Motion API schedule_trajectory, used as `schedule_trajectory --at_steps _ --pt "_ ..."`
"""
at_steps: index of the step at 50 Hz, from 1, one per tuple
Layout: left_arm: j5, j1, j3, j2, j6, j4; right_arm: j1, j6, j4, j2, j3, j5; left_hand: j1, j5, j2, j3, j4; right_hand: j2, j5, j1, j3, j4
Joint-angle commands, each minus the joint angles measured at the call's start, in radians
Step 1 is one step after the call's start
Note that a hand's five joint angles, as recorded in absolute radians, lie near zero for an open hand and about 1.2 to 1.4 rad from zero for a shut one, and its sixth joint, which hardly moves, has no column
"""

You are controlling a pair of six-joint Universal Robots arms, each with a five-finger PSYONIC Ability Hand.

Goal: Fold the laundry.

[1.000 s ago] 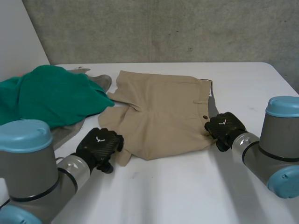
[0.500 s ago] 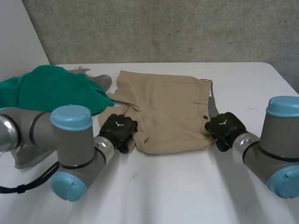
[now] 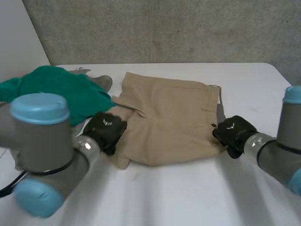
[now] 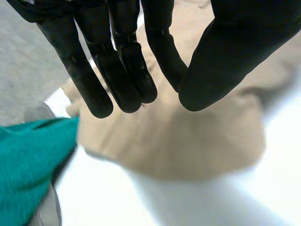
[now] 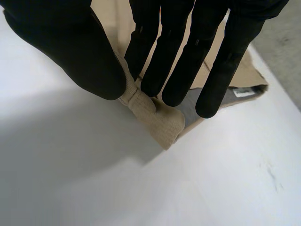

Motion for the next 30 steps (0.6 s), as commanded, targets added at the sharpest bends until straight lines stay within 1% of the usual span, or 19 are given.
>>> schedule_trajectory --at_steps 1,3,6,7,9,10,11,14,15,19,26,29,30 --pt "0.119 0.033 -0.194 0.206 0.089 -0.240 -0.037 -0.182 0.327 -0.082 0.034 -0.024 0.228 0.238 0.201 0.202 0.197 0.218 0.203 0.301 0.207 0.198" --pt "0.130 0.038 -0.228 0.245 0.098 -0.297 -0.054 -0.222 0.385 -0.112 0.039 -0.039 0.228 0.238 0.201 0.202 0.197 0.218 0.203 0.301 0.207 0.198" --pt "0.127 0.039 -0.237 0.251 0.083 -0.244 -0.048 -0.212 0.332 -0.122 0.036 -0.070 0.228 0.238 0.201 0.202 0.197 0.218 0.203 0.301 0.207 0.198" --pt "0.124 0.036 -0.243 0.245 0.053 -0.183 -0.033 -0.180 0.286 -0.116 0.030 -0.076 -0.013 -0.003 -0.040 -0.039 -0.044 0.218 0.203 0.301 0.207 0.198" --pt "0.116 0.035 -0.249 0.228 0.013 -0.122 -0.025 -0.134 0.239 -0.102 0.022 -0.071 -0.331 -0.321 -0.358 -0.357 -0.362 0.218 0.203 0.301 0.207 0.198" --pt "0.110 0.035 -0.251 0.219 -0.010 -0.093 -0.022 -0.105 0.222 -0.094 0.018 -0.068 -0.460 -0.450 -0.488 -0.486 -0.491 0.218 0.203 0.301 0.207 0.198" --pt "0.096 0.032 -0.252 0.198 -0.057 -0.041 -0.022 -0.060 0.188 -0.080 0.005 -0.059 -0.546 -0.536 -0.573 -0.572 -0.577 0.218 0.203 0.301 0.207 0.198" --pt "0.068 0.024 -0.245 0.161 -0.118 0.020 -0.022 0.004 0.160 -0.070 -0.002 -0.048 -0.570 -0.560 -0.598 -0.596 -0.601 0.218 0.203 0.301 0.207 0.198" --pt "0.046 0.018 -0.232 0.136 -0.151 0.046 -0.023 0.033 0.151 -0.067 -0.002 -0.045 -0.591 -0.581 -0.618 -0.616 -0.621 0.218 0.203 0.301 0.207 0.198" --pt "-0.007 -0.010 -0.197 0.079 -0.194 0.074 -0.031 0.061 0.130 -0.060 0.007 -0.050 -0.591 -0.581 -0.618 -0.616 -0.622 0.218 0.203 0.301 0.207 0.198" --pt "-0.025 -0.045 -0.099 -0.046 -0.175 0.067 -0.027 0.069 0.065 -0.050 0.036 -0.053 -0.579 -0.569 -0.607 -0.605 -0.610 0.218 0.203 0.301 0.207 0.198" --pt "-0.025 -0.056 -0.059 -0.097 -0.164 0.045 -0.023 0.078 0.036 -0.048 0.047 -0.053 -0.506 -0.496 -0.533 -0.532 -0.537 0.218 0.203 0.301 0.207 0.198" --pt "-0.022 -0.059 -0.044 -0.112 -0.162 0.030 -0.022 0.081 0.031 -0.048 0.050 -0.053 -0.375 -0.365 -0.402 -0.401 -0.406 0.218 0.203 0.301 0.207 0.198"
